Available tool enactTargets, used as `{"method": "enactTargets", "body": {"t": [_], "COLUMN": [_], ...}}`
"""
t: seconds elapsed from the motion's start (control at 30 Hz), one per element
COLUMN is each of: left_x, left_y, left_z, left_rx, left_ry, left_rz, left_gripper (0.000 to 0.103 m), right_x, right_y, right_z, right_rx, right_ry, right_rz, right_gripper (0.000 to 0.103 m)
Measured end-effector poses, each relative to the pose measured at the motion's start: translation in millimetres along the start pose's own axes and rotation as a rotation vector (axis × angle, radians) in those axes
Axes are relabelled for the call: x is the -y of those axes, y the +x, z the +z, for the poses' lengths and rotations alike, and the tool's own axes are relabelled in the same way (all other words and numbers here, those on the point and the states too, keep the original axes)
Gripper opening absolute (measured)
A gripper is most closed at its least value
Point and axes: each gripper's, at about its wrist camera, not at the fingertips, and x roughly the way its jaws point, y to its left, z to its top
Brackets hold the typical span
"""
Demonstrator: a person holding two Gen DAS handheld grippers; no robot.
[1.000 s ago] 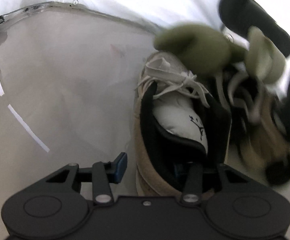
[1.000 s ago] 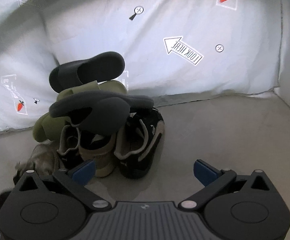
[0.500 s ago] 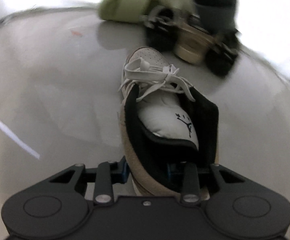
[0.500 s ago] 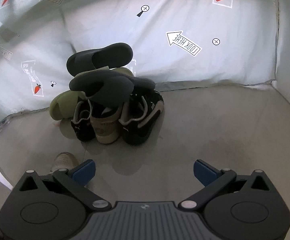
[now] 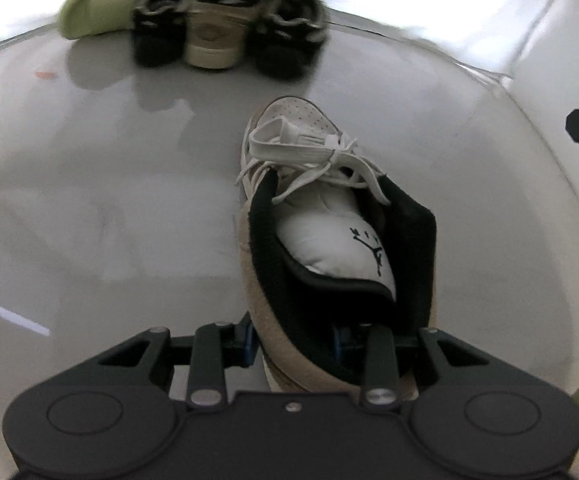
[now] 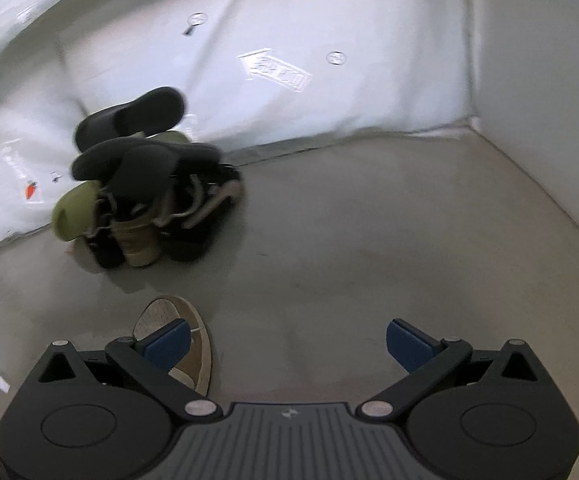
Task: Organize scattered shoes
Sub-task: 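Pull the sneaker out with the left tool and set it on the floor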
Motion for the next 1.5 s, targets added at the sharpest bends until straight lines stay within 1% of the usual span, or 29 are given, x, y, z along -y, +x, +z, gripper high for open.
{"method": "enactTargets", "body": {"t": [0.07, 0.13, 0.2, 0.23, 0.3, 0.33, 0.43, 0.53, 0.63, 0.7, 0.73, 0.8, 0.87, 0.93, 0.97, 1.1, 1.23, 1.27, 1.33, 1.4, 1.43, 1.5], "left_x": [9, 13, 9, 5, 0, -2, -7, -10, -13, -15, -15, -18, -21, -23, -25, -36, -52, -55, -57, -59, -59, -58], "left_y": [0, -4, -13, -20, -30, -37, -63, -81, -92, -95, -95, -92, -90, -95, -96, -96, -87, -86, -84, -82, -81, -81], "left_z": [0, -1, -3, -6, -9, -11, -24, -41, -58, -66, -69, -69, -64, -60, -54, -40, -23, -21, -15, -9, -6, -4], "left_rx": [0.005, 0.014, 0.028, 0.039, 0.058, 0.079, 0.147, 0.177, 0.187, 0.173, 0.171, 0.168, 0.171, 0.182, 0.193, 0.220, 0.213, 0.216, 0.222, 0.225, 0.228, 0.236], "left_ry": [0.020, 0.029, -0.006, -0.035, -0.066, -0.082, -0.153, -0.217, -0.266, -0.292, -0.299, -0.297, -0.274, -0.237, -0.215, -0.191, -0.183, -0.180, -0.171, -0.166, -0.165, -0.164], "left_rz": [0.015, 0.030, 0.023, 0.017, 0.004, 0.003, 0.037, 0.087, 0.118, 0.124, 0.120, 0.111, 0.107, 0.100, 0.088, 0.039, -0.010, -0.020, -0.030, -0.030, -0.032, -0.033], "left_gripper": [0.037, 0.039, 0.043, 0.043, 0.043, 0.043, 0.046, 0.046, 0.046, 0.046, 0.046, 0.046, 0.046, 0.046, 0.046, 0.046, 0.046, 0.046, 0.046, 0.046, 0.046, 0.046], "right_x": [9, 10, 3, 1, -5, -9, -19, -32, -46, -58, -66, -71, -72, -70, -67, -54, -33, -30, -24, -21, -15, -4], "right_y": [-1, 0, 1, 1, 2, 6, 16, 24, 33, 40, 44, 45, 44, 42, 42, 44, 49, 51, 52, 52, 46, 41], "right_z": [-4, -9, -17, -19, -28, -34, -45, -55, -67, -75, -81, -84, -83, -80, -79, -71, -48, -44, -27, -16, -2, 8], "right_rx": [-0.013, -0.055, -0.078, -0.079, -0.097, -0.131, -0.191, -0.217, -0.250, -0.267, -0.280, -0.274, -0.271, -0.263, -0.264, -0.254, -0.180, -0.167, -0.089, -0.057, -0.032, -0.022], "right_ry": [-0.003, -0.061, -0.154, -0.169, -0.230, -0.240, -0.254, -0.264, -0.275, -0.304, -0.345, -0.364, -0.364, -0.362, -0.355, -0.327, -0.326, -0.326, -0.336, -0.343, -0.298, -0.222], "right_rz": [0.000, 0.015, 0.016, 0.017, 0.047, 0.097, 0.182, 0.228, 0.289, 0.294, 0.269, 0.231, 0.191, 0.132, 0.114, 0.039, -0.100, -0.112, -0.162, -0.193, -0.179, -0.135], "right_gripper": [0.103, 0.103, 0.103, 0.103, 0.103, 0.103, 0.103, 0.103, 0.103, 0.103, 0.103, 0.103, 0.103, 0.103, 0.103, 0.102, 0.102, 0.102, 0.102, 0.102, 0.103, 0.103]}}
